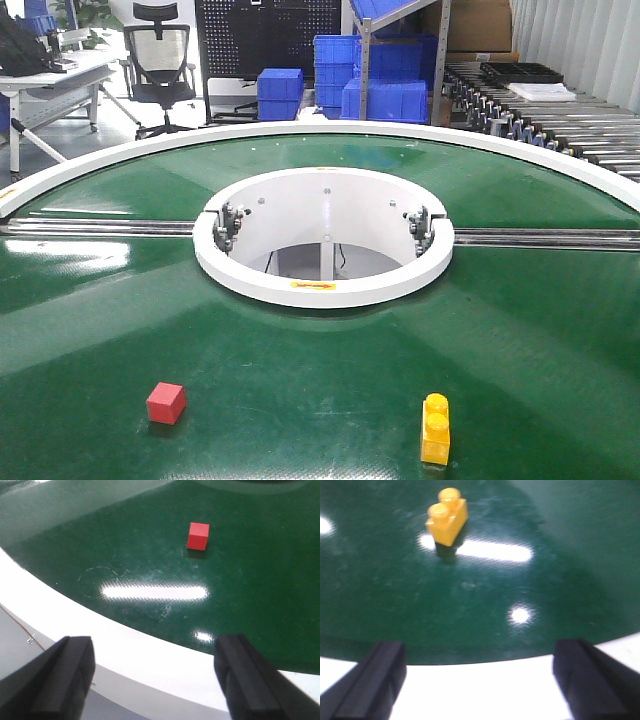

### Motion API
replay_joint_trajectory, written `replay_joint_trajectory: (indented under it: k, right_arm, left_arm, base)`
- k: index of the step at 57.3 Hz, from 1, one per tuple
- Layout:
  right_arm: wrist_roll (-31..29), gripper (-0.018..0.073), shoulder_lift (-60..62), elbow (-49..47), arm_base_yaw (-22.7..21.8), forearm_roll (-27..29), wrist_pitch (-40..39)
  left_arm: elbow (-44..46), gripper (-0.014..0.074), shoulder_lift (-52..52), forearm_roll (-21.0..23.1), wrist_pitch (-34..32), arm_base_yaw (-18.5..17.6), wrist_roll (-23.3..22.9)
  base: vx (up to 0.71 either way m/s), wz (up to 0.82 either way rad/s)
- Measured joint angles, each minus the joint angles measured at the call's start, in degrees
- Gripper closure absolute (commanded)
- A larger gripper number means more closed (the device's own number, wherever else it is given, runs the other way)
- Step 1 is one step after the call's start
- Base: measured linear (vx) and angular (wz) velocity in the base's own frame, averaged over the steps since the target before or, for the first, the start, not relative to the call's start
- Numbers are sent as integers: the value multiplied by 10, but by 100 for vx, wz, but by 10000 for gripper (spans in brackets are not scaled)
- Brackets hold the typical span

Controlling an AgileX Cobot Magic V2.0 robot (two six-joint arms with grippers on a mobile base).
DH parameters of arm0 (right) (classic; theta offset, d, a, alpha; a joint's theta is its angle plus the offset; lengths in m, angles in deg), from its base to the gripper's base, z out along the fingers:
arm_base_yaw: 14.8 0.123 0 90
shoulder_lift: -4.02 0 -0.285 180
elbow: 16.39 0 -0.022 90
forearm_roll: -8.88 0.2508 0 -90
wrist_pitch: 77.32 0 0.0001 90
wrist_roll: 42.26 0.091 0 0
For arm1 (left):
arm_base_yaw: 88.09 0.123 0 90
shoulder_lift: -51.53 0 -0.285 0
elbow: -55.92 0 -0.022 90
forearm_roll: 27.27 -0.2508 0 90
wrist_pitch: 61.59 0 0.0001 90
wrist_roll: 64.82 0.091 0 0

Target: Pick red and yellow blocks into blue bin

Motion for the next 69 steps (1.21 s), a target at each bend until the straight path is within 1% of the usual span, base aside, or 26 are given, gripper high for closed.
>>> replay_joint_trajectory:
  k: [6,10,13,16,19,25,28,32,44,54,69]
  right_arm:
    - [-22,-134,-49,-27,55,4,3]
    - [-14,-118,-90,-51,101,-19,5]
    - [10,-107,-123,-73,134,-51,7]
    - [54,-97,-163,-95,155,-84,10]
    - [101,-90,-200,-120,168,-122,13]
    - [196,-87,-279,-181,175,-167,17]
    - [230,-86,-315,-210,176,-176,17]
    - [259,-83,-363,-250,176,-181,17]
    - [312,-76,-484,-353,173,-182,18]
    - [371,-68,-570,-425,151,-182,37]
    - [380,-52,-652,-484,146,-186,43]
  left_arm:
    - [0,-1,0,0,-1,0,0]
    - [0,20,0,0,-3,0,0]
    - [0,32,0,0,-3,0,0]
    - [0,43,0,0,-3,0,0]
    - [0,50,0,0,-3,0,0]
    - [0,61,0,0,-3,0,0]
    - [0,61,0,0,-3,0,0]
    - [0,61,0,0,-3,0,0]
    - [0,61,0,0,-3,0,0]
    - [0,61,0,0,-3,0,0]
    - [0,61,0,0,-3,0,0]
  base:
    - [0,0]
    - [0,0]
    - [0,0]
    - [0,0]
    - [0,0]
    - [0,0]
    - [0,0]
    - [0,0]
    - [0,0]
    - [0,0]
    - [0,0]
